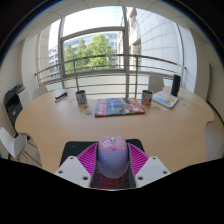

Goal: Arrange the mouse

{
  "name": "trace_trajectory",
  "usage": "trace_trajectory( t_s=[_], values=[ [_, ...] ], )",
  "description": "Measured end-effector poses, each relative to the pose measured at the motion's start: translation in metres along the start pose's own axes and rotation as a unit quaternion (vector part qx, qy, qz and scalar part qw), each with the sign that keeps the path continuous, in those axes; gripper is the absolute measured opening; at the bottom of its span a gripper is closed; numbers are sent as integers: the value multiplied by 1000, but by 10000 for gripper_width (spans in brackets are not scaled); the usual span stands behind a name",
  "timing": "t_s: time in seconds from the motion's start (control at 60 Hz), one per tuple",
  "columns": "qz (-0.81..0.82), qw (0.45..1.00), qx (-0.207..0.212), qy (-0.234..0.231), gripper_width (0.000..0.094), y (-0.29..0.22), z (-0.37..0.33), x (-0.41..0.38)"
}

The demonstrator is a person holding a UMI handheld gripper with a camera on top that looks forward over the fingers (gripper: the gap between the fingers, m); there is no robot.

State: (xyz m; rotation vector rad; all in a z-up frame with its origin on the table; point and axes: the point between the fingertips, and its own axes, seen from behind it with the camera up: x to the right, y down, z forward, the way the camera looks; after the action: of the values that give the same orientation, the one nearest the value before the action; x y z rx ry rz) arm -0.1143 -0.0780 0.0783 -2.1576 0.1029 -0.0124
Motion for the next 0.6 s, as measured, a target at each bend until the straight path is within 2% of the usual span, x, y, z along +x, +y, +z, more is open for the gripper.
trace_trajectory(
  t_s=[0.117, 0.3, 0.417, 0.45, 0.6],
  values=[
    [-8, 999, -40, 10, 487, 50, 30, -14],
    [3, 997, -74, 11, 595, 83, 40, -23],
    [-3, 997, -74, 15, 859, 78, 24, -27],
    [-4, 997, -69, 19, 831, 73, 15, -27],
    [-17, 999, -43, 29, 843, 47, -43, -34]
  ],
)
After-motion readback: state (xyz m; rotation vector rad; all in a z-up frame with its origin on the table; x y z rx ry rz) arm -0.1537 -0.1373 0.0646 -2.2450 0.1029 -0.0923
